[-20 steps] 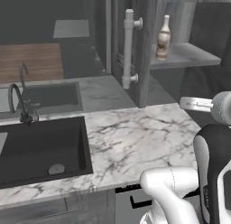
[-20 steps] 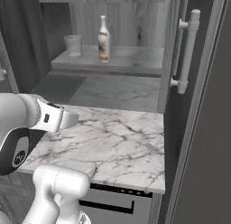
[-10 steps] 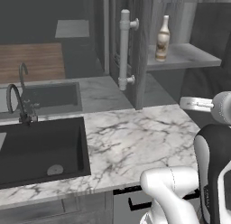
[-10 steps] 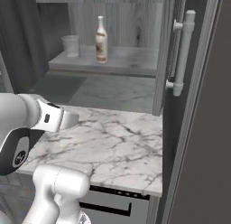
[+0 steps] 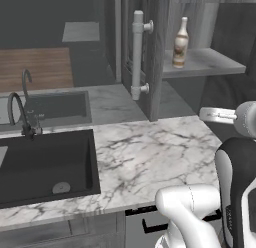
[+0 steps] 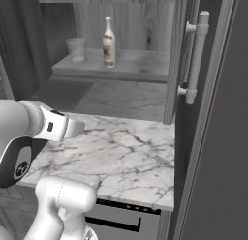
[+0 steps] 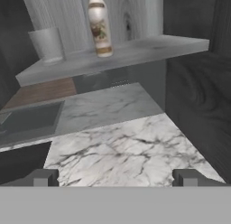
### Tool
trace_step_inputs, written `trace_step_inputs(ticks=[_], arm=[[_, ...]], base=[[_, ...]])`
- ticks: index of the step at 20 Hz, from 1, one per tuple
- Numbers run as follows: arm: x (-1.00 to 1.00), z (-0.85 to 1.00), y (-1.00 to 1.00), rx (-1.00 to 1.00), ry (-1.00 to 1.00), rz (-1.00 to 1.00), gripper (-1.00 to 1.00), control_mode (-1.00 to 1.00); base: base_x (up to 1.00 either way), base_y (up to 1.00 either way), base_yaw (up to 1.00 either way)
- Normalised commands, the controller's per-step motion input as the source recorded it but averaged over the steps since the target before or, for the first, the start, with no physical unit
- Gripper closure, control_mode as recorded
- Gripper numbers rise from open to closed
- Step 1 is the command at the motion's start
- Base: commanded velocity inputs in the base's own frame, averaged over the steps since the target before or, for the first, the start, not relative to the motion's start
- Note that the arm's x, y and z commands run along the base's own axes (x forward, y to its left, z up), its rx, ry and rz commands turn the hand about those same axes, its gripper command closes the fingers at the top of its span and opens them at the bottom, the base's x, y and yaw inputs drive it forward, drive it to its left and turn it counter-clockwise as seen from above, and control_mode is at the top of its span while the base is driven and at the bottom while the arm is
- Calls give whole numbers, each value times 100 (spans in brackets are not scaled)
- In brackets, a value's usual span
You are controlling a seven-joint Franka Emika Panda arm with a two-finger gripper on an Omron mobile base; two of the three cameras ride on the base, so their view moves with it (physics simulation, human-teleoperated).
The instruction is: There is a bowl on the dining counter. Grab a lemon wedge from the fridge and place it in the bowl. Then get the liquor bottle and glass cup from the cabinet and place them next to the bowl.
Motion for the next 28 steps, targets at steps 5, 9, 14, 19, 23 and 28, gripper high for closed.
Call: trace_step_inputs(ticks=[5,9,14,19,23,28], arm=[[0,57,-20,-3,-17,0,-100,-100],[0,74,-21,-4,-21,0,-100,-100],[9,56,-8,-1,-11,0,-100,-100],[25,42,-1,0,-1,0,-100,-100],[21,18,-1,0,0,0,-100,-100],[8,0,-2,0,0,0,-100,-100]], base=[[0,0,0],[0,0,0],[0,0,0],[0,0,0],[0,0,0],[0,0,0]])
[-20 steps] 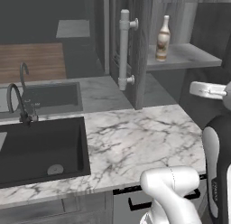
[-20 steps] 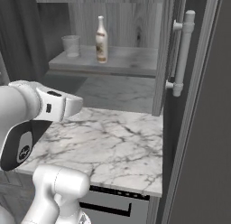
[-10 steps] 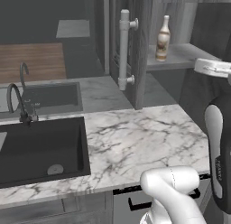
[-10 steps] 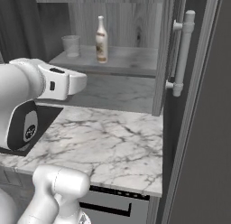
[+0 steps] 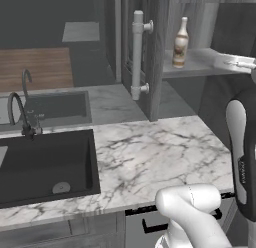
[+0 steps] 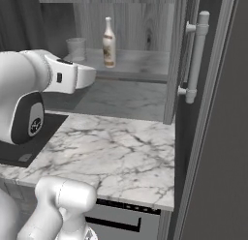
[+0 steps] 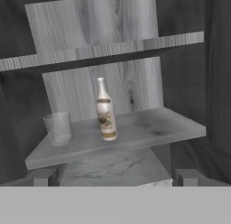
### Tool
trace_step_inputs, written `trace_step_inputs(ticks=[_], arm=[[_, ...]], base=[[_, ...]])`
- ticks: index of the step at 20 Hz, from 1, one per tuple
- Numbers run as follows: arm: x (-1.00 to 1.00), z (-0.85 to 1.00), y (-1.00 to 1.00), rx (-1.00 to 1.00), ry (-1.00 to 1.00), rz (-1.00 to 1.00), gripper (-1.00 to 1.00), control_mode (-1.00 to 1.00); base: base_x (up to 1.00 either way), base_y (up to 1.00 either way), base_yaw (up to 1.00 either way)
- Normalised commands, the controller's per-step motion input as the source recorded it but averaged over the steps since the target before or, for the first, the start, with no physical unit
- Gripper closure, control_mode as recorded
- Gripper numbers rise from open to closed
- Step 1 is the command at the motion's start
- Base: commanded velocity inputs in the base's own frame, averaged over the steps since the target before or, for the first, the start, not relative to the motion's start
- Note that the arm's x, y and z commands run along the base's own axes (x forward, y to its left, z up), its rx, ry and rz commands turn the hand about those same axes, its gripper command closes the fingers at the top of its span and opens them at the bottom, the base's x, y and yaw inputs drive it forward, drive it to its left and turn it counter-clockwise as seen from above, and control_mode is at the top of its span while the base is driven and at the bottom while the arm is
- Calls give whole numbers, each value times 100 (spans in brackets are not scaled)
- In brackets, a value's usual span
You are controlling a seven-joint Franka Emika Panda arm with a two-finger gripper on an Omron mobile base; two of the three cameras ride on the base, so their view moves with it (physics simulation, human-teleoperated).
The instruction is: There is a bowl on the dining counter. Grab a lemon wedge from the fridge and place it in the bowl. Then get the liquor bottle and glass cup from the cabinet and place them next to the bowl.
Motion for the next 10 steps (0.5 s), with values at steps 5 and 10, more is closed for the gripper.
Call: trace_step_inputs(ticks=[5,10], arm=[[25,0,-1,0,0,0,-100,-100],[32,0,-6,0,0,0,-100,-100]], base=[[0,0,0],[0,0,0]])
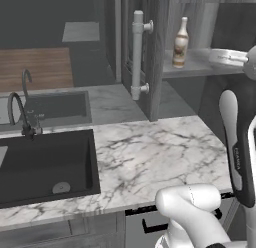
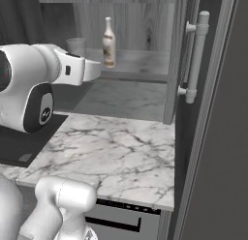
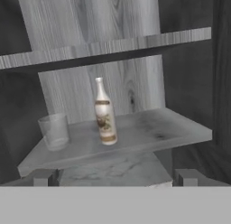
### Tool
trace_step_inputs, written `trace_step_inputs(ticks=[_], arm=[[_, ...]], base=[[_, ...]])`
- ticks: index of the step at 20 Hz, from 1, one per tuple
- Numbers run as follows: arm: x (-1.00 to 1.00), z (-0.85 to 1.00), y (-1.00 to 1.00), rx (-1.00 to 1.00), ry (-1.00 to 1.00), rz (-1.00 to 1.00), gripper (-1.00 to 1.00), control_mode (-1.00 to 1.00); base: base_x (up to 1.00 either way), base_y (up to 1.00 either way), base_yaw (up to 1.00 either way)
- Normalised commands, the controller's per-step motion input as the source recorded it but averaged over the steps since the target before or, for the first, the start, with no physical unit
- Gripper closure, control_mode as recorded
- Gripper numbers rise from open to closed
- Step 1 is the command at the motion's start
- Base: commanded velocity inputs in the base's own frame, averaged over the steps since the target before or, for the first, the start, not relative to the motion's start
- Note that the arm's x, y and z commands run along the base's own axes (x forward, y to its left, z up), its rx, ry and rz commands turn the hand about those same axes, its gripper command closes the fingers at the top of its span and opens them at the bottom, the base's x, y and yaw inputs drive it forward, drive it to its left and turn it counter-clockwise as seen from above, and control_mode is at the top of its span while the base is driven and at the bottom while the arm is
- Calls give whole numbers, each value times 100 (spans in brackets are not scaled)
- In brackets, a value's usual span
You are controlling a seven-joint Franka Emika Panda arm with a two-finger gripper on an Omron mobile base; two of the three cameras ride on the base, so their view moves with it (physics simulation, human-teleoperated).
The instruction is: There is a bowl on the dining counter. Grab a lemon wedge from the fridge and place it in the bowl. Then get the liquor bottle and glass cup from the cabinet and place them next to the bowl.
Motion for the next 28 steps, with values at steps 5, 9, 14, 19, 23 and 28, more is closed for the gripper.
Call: trace_step_inputs(ticks=[5,9,14,19,23,28], arm=[[43,12,-1,0,0,0,-100,-100],[47,12,0,0,0,4,-100,-100],[45,4,0,0,0,8,-100,-100],[30,0,-4,0,0,12,-100,-100],[16,5,-6,-2,-2,10,-100,-100],[24,10,-3,-1,0,9,-100,-100]], base=[[0,0,0],[0,0,0],[0,0,0],[0,0,0],[0,0,0],[0,0,0]])
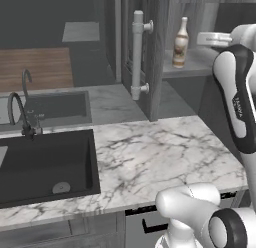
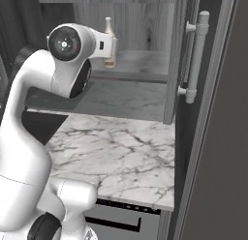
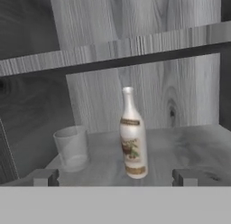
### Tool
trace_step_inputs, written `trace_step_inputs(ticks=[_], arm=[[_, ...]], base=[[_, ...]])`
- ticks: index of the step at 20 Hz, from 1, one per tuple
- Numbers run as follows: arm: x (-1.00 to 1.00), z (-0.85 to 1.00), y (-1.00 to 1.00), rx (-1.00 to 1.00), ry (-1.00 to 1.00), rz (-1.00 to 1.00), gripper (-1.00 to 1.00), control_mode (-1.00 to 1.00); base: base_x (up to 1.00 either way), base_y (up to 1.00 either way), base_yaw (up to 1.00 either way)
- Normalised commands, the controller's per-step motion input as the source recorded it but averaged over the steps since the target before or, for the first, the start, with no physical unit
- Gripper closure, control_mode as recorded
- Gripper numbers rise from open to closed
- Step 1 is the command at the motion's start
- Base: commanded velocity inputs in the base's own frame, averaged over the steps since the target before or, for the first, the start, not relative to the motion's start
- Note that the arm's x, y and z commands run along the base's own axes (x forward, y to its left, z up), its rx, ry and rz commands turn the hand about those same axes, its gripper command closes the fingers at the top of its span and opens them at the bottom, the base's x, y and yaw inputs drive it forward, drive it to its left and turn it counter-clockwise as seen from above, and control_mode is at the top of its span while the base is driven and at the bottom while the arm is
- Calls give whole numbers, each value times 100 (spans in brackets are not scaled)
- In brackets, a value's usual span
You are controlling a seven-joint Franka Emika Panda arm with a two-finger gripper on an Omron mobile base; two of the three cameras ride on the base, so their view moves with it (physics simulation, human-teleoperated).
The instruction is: There is a bowl on the dining counter. Grab a lemon wedge from the fridge and place it in the bowl. Then get the liquor bottle and glass cup from the cabinet and place them next to the bowl.
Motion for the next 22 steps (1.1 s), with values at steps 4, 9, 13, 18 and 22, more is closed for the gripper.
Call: trace_step_inputs(ticks=[4,9,13,18,22], arm=[[29,8,0,0,1,4,-100,-100],[6,8,0,0,7,0,-100,-100],[1,11,0,-1,11,0,-100,-100],[3,7,0,-5,14,0,-100,-100],[8,5,0,-8,10,0,-100,-100]], base=[[0,0,0],[0,0,0],[0,0,0],[0,0,0],[0,0,0]])
